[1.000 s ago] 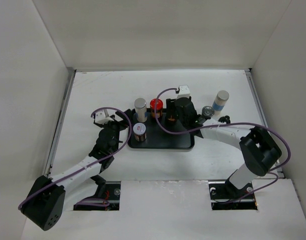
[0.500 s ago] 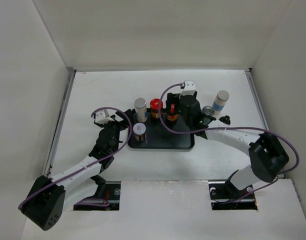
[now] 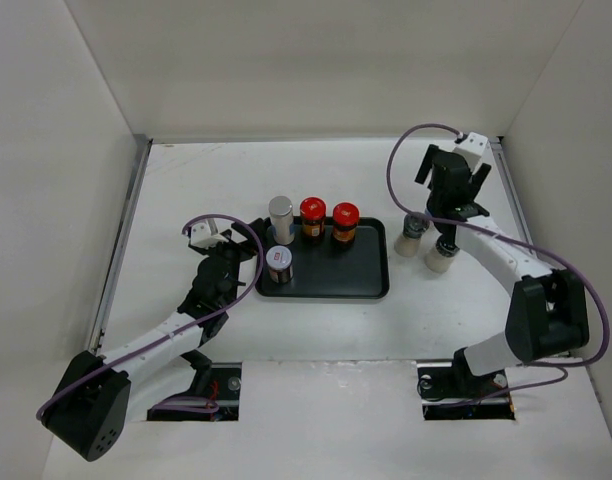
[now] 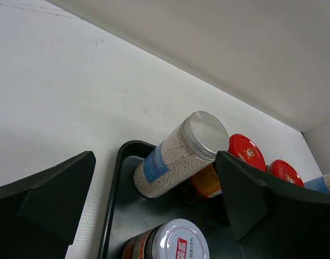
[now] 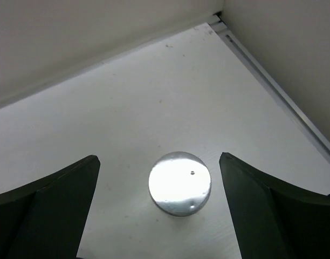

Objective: Organize the condiment bottles

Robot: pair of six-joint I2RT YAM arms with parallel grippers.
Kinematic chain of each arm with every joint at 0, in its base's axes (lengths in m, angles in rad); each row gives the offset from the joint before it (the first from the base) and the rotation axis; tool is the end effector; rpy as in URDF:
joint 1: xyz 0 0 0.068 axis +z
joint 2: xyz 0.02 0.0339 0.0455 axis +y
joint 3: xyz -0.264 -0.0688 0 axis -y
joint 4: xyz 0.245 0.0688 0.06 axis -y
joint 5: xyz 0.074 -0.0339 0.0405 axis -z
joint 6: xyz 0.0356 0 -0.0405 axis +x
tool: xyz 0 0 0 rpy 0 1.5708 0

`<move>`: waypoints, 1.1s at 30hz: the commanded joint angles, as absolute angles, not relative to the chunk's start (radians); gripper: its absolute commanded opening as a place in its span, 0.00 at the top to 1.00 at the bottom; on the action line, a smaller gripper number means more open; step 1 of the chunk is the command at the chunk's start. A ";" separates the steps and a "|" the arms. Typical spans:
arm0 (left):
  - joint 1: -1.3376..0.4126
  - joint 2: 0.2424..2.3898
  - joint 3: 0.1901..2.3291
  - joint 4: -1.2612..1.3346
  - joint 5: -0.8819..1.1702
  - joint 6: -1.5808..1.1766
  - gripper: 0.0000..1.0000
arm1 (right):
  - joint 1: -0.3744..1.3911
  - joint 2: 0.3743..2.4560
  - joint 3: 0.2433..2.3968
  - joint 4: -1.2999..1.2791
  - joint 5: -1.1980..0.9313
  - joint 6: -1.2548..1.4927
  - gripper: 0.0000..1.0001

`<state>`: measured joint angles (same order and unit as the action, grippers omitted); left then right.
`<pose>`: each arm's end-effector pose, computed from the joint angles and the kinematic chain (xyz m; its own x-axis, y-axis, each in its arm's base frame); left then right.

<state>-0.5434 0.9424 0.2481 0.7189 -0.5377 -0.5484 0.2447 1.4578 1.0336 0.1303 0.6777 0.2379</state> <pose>0.1772 -0.0857 0.2190 0.0149 -0.5321 -0.8465 0.0160 0.8466 -0.5319 0.3310 0.0596 0.3002 -0.1804 0.1442 -0.9730 0.4487 0.8924 0.0490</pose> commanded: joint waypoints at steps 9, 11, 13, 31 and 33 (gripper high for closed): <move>-0.536 0.956 0.249 0.772 -0.514 -0.569 0.03 | 0.150 1.557 1.075 0.031 0.491 0.316 0.01; -0.539 0.954 0.249 0.767 -0.512 -0.572 0.03 | 0.151 1.569 1.077 0.040 0.480 0.328 0.10; -0.539 0.950 0.249 0.772 -0.511 -0.572 0.03 | 0.153 1.575 1.078 0.051 0.488 0.330 0.21; -0.524 0.954 0.244 0.766 -0.511 -0.575 0.03 | 0.442 1.342 0.977 0.334 0.537 0.222 0.50; -0.530 0.947 0.244 0.764 -0.511 -0.575 0.03 | 0.475 1.333 0.951 0.334 0.534 0.227 0.50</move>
